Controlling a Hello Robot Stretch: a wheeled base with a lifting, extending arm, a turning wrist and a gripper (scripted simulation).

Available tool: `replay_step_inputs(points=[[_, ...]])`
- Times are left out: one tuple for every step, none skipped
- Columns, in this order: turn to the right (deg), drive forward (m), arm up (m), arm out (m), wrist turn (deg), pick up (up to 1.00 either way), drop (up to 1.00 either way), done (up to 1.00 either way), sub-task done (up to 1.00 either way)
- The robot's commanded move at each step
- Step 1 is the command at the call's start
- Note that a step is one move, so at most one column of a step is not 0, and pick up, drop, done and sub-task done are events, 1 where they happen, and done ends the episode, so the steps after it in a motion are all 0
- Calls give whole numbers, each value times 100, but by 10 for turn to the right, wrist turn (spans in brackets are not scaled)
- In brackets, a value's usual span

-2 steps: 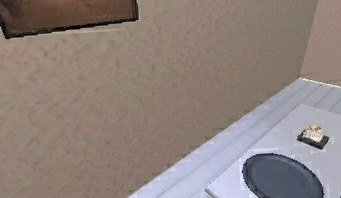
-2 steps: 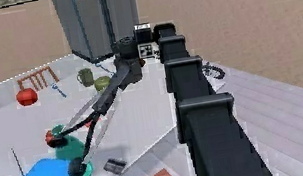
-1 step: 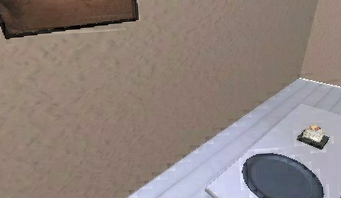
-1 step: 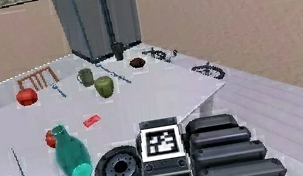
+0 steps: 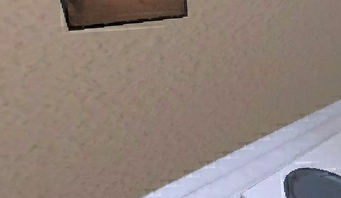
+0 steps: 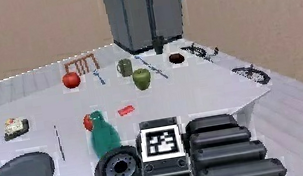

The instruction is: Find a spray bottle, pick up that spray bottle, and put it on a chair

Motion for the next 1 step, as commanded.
replay_step_inputs(points=[[0,15,0,0,0,0,0,0,0]])
